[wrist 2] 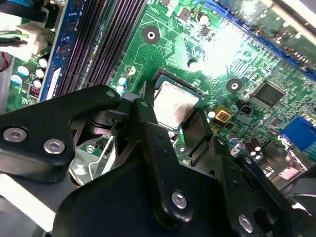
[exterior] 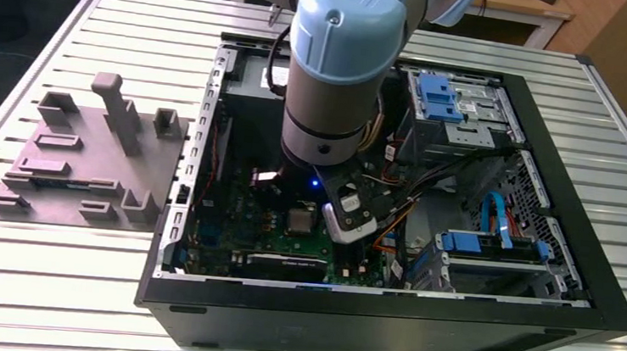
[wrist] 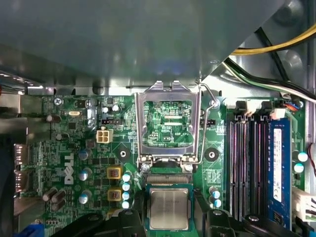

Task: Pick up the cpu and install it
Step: 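Place the cpu into insertion slot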

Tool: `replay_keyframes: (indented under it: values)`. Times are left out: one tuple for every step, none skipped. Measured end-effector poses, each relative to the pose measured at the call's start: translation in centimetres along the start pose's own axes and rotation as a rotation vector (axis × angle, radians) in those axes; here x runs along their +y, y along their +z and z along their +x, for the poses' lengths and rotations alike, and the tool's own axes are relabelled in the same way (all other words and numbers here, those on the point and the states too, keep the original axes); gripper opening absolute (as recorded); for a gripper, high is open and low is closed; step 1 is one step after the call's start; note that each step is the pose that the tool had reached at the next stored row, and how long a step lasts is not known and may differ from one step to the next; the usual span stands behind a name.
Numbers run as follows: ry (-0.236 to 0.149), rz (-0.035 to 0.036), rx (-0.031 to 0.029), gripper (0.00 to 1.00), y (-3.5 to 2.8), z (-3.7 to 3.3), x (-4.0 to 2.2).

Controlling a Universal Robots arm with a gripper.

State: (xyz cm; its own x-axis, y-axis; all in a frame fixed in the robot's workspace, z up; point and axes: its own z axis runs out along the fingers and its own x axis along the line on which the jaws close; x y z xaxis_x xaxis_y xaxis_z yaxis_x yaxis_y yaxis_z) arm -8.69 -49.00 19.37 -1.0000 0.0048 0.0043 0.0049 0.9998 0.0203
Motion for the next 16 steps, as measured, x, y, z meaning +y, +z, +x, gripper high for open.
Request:
replay_keyframes:
  values:
    - [0.0,-0.0001,0.0,0.47,0.05,0.0,0.04]
    - [0.0,-0.0003,0.0,0.47,0.1,-0.01,0.05]
    - [0.0,-0.0003,0.0001,0.47,0.14,0.0,0.06]
    - [0.0,-0.0003,0.0001,0.47,0.15,0.01,0.06]
    - [0.0,-0.0003,0.0001,0.47,0.15,0.01,0.06]
    - [0.0,-0.0003,0.0001,0.47,0.15,0.01,0.06]
    - [0.0,-0.0004,0.0001,0.47,0.15,0.01,0.06]
    - [0.0,-0.0005,0.0001,0.47,0.15,0.01,0.06]
    - [0.0,-0.0005,0.0001,0.47,0.15,0.01,0.06]
    - [0.0,-0.0004,0.0001,0.47,0.15,0.02,0.06]
    - [0.0,-0.0004,0.0001,0.47,0.17,0.02,0.06]
    - [0.0,-0.0007,-0.0001,0.47,0.21,0.02,0.06]
    - [0.0,-0.0008,-0.0001,0.47,0.26,0.01,0.06]
    - [0.0,-0.0007,-0.0001,0.48,0.33,0.01,0.06]
    - [0.0,-0.0005,-0.0001,0.48,0.42,0.01,0.06]
    - [0.0,-0.0006,-0.0002,0.55,0.49,0.01,0.05]
